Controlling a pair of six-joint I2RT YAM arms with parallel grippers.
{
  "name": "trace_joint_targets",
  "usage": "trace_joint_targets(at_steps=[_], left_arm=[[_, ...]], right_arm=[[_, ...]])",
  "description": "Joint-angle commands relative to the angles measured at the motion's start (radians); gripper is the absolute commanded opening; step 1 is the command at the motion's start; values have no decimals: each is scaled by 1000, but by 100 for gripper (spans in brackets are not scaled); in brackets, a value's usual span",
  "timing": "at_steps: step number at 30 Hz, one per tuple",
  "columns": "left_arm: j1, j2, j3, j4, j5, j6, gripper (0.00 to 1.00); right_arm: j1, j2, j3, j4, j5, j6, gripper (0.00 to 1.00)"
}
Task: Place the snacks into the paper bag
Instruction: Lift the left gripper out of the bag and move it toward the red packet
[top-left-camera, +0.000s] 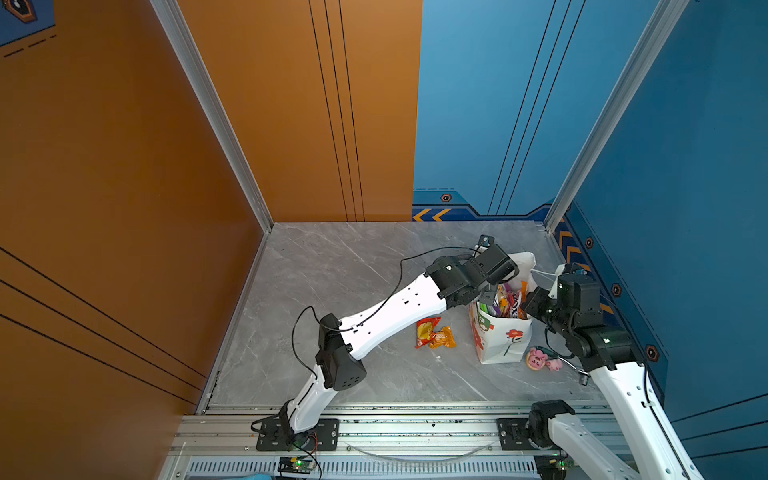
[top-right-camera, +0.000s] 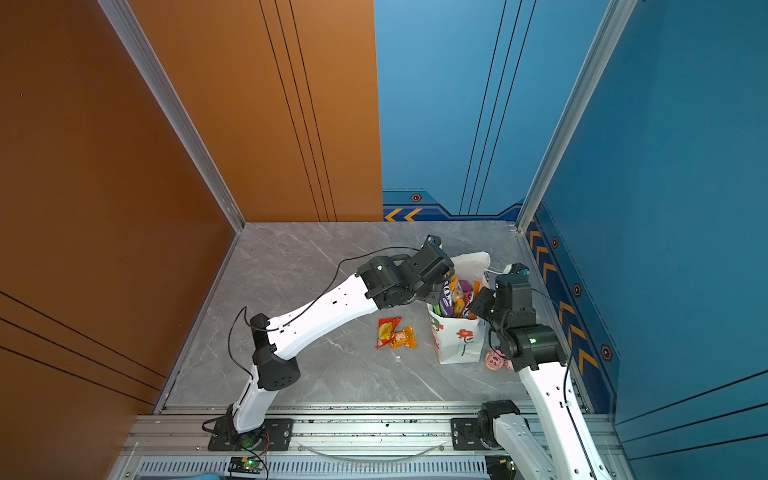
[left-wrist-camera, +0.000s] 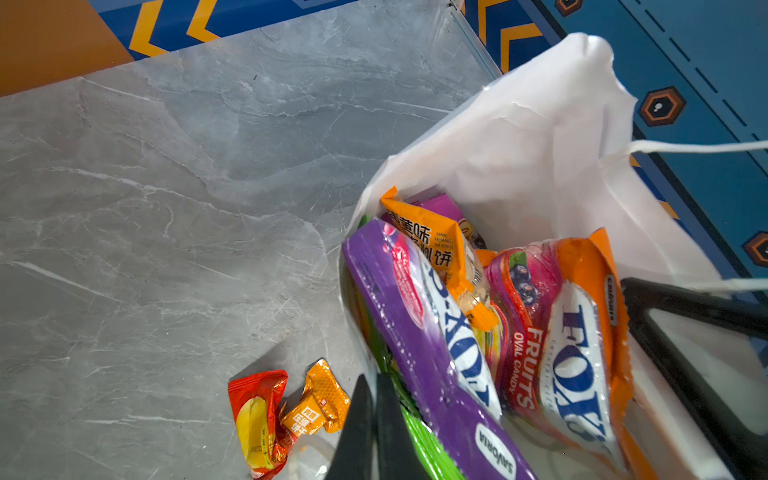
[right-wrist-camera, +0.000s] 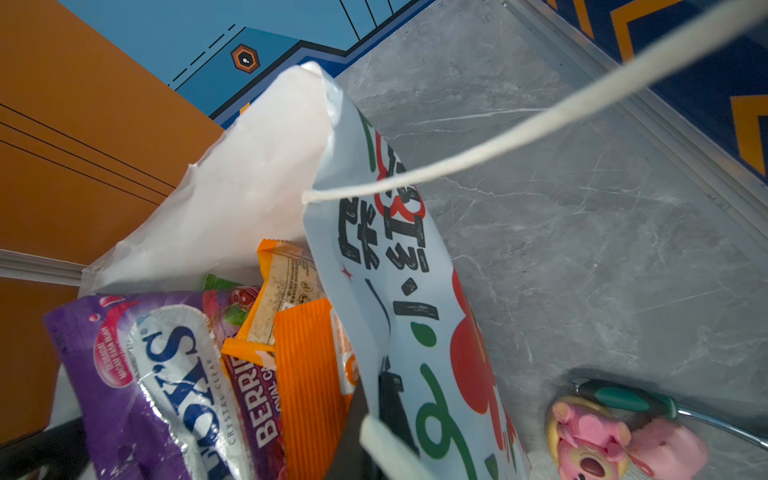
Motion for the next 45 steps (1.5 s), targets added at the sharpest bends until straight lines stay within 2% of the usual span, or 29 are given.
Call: trace_joint_targets(at_steps=[1, 9, 13, 18, 22, 25, 32, 35, 39, 42, 45], left_arm=[[12, -62, -19, -6, -133, -2, 0], [15, -219, -272, 199, -165, -15, 0], [15, -257, -327, 242, -171, -15, 0], [30, -301, -409, 321, -143, -17, 0], [39, -304, -430, 343, -122, -21, 0], [45, -289, -423, 343, -77, -19, 4], [42, -275, -397, 343, 13, -8, 22], [38, -293, -406, 343, 22, -1, 30], [17, -360, -446, 342, 4, 38, 36], [-28, -485, -568, 408, -124, 76, 48], [-49, -639, -747, 547, -147, 119, 59]], right_arm=[[31, 35, 22, 15, -26, 0, 5], [101, 69, 53, 23, 36, -4, 5], [90, 79, 69, 5, 74, -34, 5], [74, 91, 70, 4, 59, -40, 5], [74, 92, 57, 12, 43, -33, 5], [74, 92, 40, 12, 40, -31, 5], [58, 72, 39, -5, 60, -41, 5], [49, 68, 40, -8, 54, -43, 5], [40, 63, 40, -14, 53, -48, 5], [29, 56, 38, -17, 46, -53, 5], [21, 47, 35, -21, 40, -55, 5]])
